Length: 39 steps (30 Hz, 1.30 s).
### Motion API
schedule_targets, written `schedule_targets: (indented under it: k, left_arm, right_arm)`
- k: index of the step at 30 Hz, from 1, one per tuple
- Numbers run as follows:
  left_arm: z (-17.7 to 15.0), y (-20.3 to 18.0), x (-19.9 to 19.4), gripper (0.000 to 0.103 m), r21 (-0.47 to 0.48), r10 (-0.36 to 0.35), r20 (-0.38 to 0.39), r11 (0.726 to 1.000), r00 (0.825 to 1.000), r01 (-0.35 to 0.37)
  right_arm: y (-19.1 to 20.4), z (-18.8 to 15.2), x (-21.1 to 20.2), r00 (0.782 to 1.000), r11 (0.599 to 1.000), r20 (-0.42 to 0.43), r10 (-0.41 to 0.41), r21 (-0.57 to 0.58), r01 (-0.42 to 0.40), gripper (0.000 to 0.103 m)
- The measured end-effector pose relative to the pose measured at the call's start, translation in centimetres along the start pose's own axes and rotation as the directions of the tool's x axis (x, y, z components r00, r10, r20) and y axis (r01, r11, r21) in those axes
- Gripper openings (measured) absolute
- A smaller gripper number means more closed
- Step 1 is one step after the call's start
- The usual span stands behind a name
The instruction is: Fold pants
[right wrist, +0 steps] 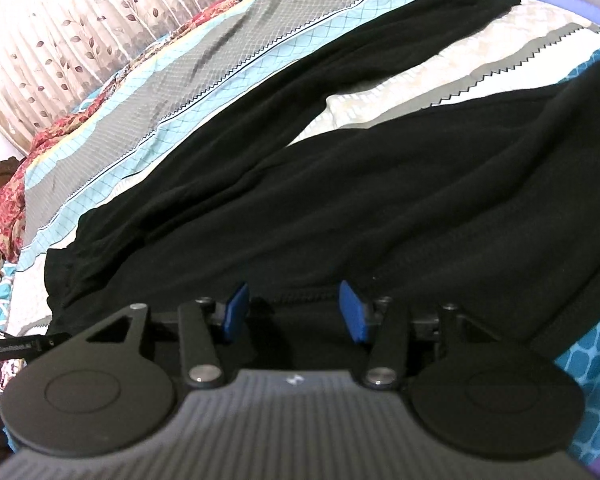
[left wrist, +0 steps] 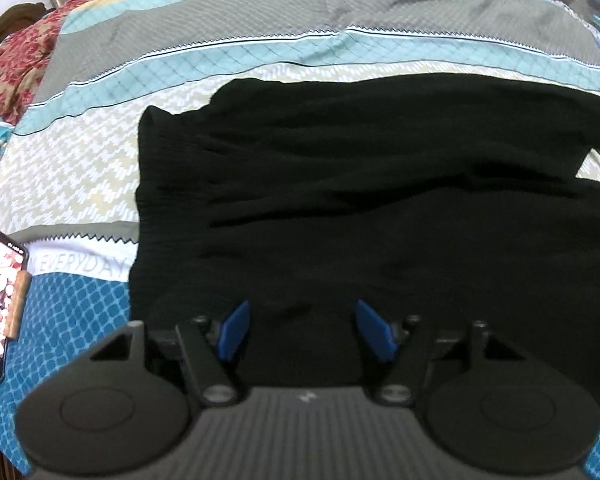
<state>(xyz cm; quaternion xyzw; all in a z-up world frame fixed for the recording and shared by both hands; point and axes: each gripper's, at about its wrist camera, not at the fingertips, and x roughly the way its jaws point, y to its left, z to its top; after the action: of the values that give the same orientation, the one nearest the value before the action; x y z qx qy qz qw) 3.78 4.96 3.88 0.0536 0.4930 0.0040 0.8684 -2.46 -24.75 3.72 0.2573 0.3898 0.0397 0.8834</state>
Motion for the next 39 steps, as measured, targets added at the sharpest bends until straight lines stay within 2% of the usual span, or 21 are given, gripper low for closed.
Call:
schedule_targets:
  k: [4,10,17,24,28,33,39]
  left_arm:
    - [0.0,-0.5,0.4,0.072,0.010,0.002,-0.008,1.000,1.000,-0.001]
    - [-0.5,-2.3,0.2,0.078,0.049,-0.024,-0.011,0.999,1.000,0.025]
    - [-1.0,-3.8,0.1,0.078,0.083,-0.056,-0.023,0.995,0.998,0.058]
    - [-1.0,-4.5,-0.4,0.075,0.089,-0.082,-0.020,0.992,0.996,0.084]
    - [-1.1,-4.4,-1.3,0.075,0.074,-0.120,-0.024,0.990,0.992,0.121]
    - [-2.6,-4.6,-3.0,0.075,0.071,-0.178,-0.045,0.981,0.983,0.181]
    - [-5.5,-5.9,-4.1,0.075,0.138,-0.232,-0.100,0.960,0.967,0.245]
  right_arm:
    - [-0.1,-0.2,-0.2,1.000,1.000,0.004,0.012,0.001,-0.012,0.058]
    - [0.2,-0.3,-0.2,1.000,1.000,0.009,0.002,-0.028,-0.001,0.060]
    - [0.4,-0.3,-0.1,1.000,0.999,0.011,-0.005,-0.037,0.005,0.062]
    - [0.3,-0.3,-0.1,1.000,0.999,0.012,-0.005,-0.041,0.006,0.062]
    - [0.5,-0.2,0.0,1.000,0.999,0.011,-0.010,-0.046,0.010,0.062]
    - [0.9,-0.3,0.0,1.000,0.998,0.013,-0.025,-0.059,0.026,0.063]
    - [1.4,-0.6,0.1,0.998,0.995,0.021,-0.052,-0.081,0.054,0.063]
